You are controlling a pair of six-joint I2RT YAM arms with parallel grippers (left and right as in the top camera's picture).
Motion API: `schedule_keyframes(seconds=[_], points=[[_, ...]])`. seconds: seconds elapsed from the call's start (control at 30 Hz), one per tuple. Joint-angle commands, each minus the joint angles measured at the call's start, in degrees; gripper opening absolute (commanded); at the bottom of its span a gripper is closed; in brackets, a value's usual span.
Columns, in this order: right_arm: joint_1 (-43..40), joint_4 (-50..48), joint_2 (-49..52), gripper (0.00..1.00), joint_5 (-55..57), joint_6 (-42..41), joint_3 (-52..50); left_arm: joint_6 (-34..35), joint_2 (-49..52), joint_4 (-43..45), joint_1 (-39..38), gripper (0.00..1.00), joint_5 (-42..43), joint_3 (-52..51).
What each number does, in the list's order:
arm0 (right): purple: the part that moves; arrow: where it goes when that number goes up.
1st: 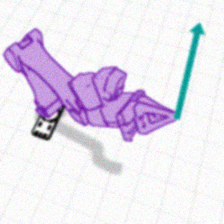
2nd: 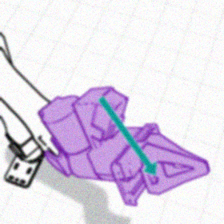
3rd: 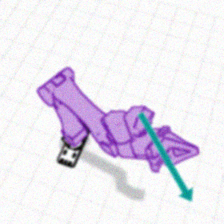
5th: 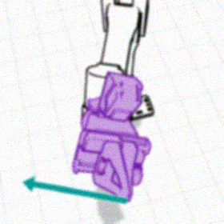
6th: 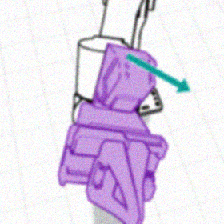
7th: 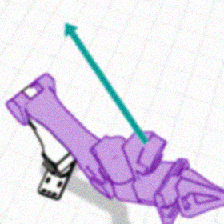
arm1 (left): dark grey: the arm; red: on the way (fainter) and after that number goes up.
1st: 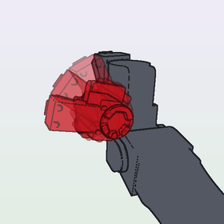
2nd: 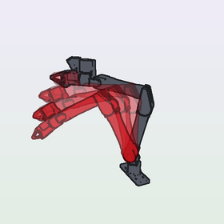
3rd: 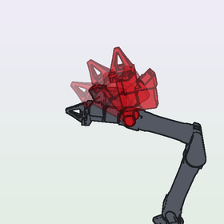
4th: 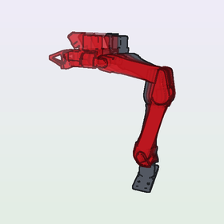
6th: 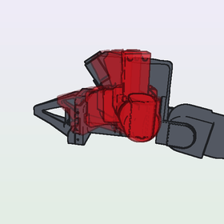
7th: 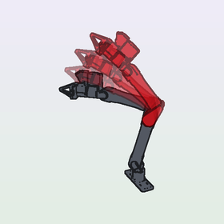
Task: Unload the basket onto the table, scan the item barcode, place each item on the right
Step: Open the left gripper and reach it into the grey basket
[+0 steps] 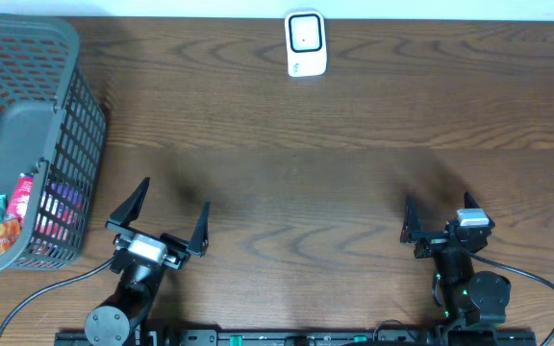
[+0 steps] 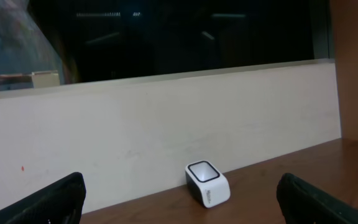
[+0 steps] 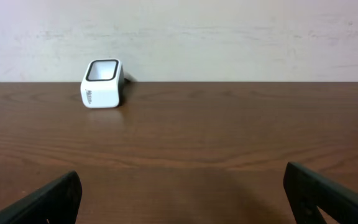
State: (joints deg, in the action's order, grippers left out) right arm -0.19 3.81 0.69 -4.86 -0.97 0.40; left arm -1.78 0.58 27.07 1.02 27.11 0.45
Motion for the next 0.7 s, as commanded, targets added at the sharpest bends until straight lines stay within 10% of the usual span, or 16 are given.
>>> schedule_keyframes(seconds=[0.0,0.37,0.67], points=[[0.3,0.2,-0.3,0.99,0.5,0.2,-0.1,-1.2,0.0,0.5,0.2,0.98,0.7,3.5],[0.3,0.2,-0.3,0.99,0.5,0.2,-0.1,-1.2,13.7,-1.8,0.2,0.98,0.7,15.9],[0.3,0.2,-0.3,0.99,0.5,0.2,-0.1,-1.5,35.1,-31.5,0.2,0.98,1.0,44.0]])
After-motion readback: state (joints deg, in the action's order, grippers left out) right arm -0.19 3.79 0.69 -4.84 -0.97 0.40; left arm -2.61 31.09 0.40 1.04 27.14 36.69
